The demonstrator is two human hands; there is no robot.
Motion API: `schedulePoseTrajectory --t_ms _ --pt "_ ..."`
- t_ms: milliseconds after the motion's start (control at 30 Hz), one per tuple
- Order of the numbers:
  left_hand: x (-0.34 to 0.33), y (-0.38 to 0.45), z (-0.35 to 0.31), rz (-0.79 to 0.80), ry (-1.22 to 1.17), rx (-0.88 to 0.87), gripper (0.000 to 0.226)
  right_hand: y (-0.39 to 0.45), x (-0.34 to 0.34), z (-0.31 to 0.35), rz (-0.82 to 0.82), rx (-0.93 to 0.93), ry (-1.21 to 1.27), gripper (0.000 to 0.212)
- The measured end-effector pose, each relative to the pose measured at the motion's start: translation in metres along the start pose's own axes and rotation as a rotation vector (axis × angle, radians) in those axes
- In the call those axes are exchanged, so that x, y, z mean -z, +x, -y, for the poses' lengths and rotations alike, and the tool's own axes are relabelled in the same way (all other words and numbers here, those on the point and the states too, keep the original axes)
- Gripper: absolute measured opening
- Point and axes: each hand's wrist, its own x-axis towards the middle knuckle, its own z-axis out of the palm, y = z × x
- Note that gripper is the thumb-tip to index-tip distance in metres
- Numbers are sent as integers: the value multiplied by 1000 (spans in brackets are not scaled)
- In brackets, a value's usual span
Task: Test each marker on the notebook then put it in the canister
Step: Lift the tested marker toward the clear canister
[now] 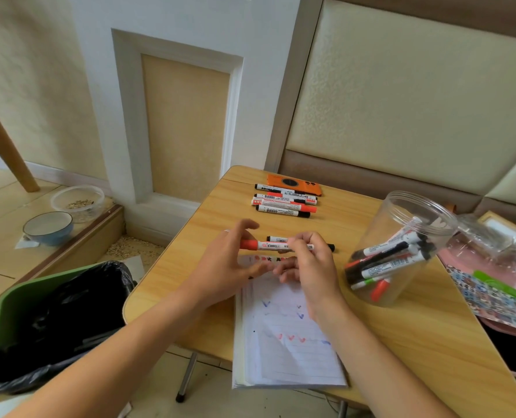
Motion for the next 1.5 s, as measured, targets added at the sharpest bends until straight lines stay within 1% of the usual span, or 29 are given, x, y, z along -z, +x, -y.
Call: schedulePoseTrajectory --t_ms 67,133,200,267,333,400,500,533,600,667,700,733,800,833,900,967,1000,1033,1100,1133,1167,1233,1300,1333,1367,1400,1467,1500 --pt "3 -1 5 45 108 55 85 2 5 8 -50 85 -83 6" --pt "4 -2 10 105 223 71 91 5 13 21 -100 213 -178 15" --pt "3 -4 12 152 316 49 85 6 25 39 -153 356 -258 19" --pt "0 -8 13 177 377 30 74 8 42 59 -220 508 -311 19" --pt "-4 -11 13 198 443 14 71 8 60 81 -298 616 -358 18" --pt "-7 -13 12 203 490 5 78 8 78 102 -391 685 -415 15" --pt "-9 -14 11 199 536 3 80 6 105 126 -606 810 -527 22" --pt "-9 -13 12 202 551 1 79 5 113 132 -652 842 -552 22" --pt "-10 -11 14 216 557 -5 76 4 126 138 -680 858 -606 20" --pt "-11 -10 16 233 541 -12 75 4 134 136 -665 811 -714 17" --pt "-10 -10 16 239 542 -14 75 5 136 133 -632 761 -775 15" --pt "-10 -10 16 242 549 -17 75 6 136 130 -575 703 -830 13" --pt "-10 -10 16 248 560 -18 75 7 134 122 -413 573 -943 10" --pt "-10 -10 15 251 559 -16 76 7 133 120 -327 497 -1030 13" --pt "-9 -11 14 254 558 -12 76 6 131 116 -188 388 -1245 34" --pt "-9 -11 13 255 557 -12 77 2 127 116 -128 344 -1373 52" --pt "-9 -11 13 252 552 -12 78 0 126 116 -121 338 -1393 56" --pt "-9 -12 12 248 547 -13 78 -1 126 116 -122 334 -1393 55" --pt "-8 -13 13 240 543 -14 78 0 125 115 -148 346 -1351 44" --pt "-8 -13 13 238 542 -14 77 2 124 113 -180 386 -1314 37" --pt "-8 -13 13 237 541 -14 77 3 122 111 -233 457 -1280 30" --pt "-7 -14 13 236 533 -13 78 2 115 108 -357 679 -1232 19" --pt "-6 -14 12 234 514 -6 79 -1 101 105 -399 880 -1207 12" --pt "-6 -14 11 229 504 -4 80 -1 92 103 -368 917 -1190 11" --pt "-6 -15 10 221 495 -3 81 -1 82 100 -302 915 -1173 11" --pt "-6 -15 10 210 485 -3 81 3 73 94 -208 869 -1172 13" --pt "-6 -16 10 188 454 -5 80 13 53 77 -19 686 -1224 18" --pt "-6 -16 10 177 432 -6 79 20 46 66 46 592 -1262 21"
